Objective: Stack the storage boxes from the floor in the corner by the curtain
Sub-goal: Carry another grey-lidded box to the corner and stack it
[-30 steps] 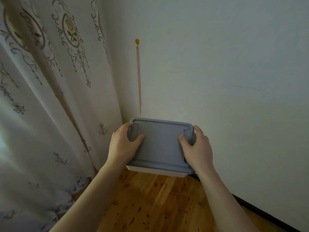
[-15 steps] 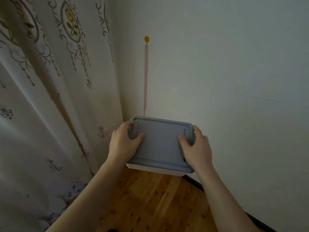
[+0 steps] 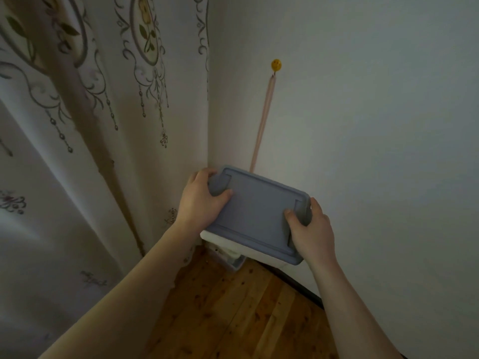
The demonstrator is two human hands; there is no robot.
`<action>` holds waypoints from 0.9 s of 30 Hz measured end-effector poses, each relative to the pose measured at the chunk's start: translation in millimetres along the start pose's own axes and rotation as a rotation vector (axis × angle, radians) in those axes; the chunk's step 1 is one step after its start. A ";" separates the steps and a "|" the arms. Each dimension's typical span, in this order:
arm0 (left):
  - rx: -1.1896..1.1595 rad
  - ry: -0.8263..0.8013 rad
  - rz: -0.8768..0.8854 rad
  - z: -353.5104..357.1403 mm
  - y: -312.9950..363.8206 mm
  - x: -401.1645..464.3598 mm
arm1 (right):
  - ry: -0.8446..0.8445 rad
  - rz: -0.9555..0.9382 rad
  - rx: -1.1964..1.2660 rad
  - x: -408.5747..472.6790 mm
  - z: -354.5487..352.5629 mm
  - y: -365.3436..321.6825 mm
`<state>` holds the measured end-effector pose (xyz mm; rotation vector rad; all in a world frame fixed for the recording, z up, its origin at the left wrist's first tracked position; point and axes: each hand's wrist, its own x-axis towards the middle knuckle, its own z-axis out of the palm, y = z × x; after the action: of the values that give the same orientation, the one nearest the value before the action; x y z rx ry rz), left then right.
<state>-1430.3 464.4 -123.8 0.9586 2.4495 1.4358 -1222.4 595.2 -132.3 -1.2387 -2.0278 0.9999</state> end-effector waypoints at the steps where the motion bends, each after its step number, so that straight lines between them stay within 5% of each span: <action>1: -0.013 -0.008 -0.003 -2.3 -3.3 8.9 | 0.004 0.008 0.009 4.5 6.6 -3.8; 27: 0.188 -0.349 -0.067 99.6 -102.4 233.4 | -0.034 0.217 -0.096 204.3 140.5 35.9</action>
<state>-1617.8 640.2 -217.7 1.0499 2.3548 0.9358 -1397.9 747.6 -225.9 -1.5282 -2.0200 1.0384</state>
